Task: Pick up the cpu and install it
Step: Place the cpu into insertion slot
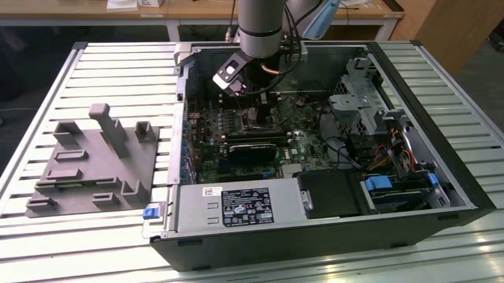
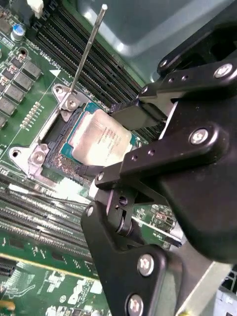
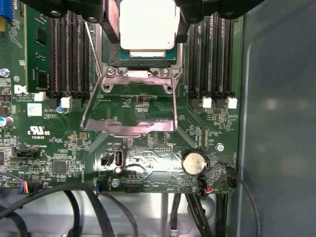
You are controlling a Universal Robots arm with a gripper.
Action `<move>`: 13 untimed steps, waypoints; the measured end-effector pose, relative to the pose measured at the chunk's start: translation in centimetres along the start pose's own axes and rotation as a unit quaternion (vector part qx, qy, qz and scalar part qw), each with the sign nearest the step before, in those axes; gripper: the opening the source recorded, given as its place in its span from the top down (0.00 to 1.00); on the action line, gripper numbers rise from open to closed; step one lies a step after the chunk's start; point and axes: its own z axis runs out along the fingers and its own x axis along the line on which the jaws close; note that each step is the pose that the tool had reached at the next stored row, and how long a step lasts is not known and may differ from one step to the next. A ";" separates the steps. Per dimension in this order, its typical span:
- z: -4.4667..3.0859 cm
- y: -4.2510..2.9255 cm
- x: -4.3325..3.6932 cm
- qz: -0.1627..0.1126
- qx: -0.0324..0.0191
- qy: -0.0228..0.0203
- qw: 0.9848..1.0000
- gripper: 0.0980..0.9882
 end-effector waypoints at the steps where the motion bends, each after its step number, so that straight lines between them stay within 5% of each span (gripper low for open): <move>1: -0.03 -0.01 0.01 0.000 0.000 0.000 1.000 0.51; 6: -0.70 -0.07 -0.10 0.001 0.000 0.007 1.000 0.51; 13: -0.69 -0.07 -0.74 0.001 0.000 0.007 1.000 0.51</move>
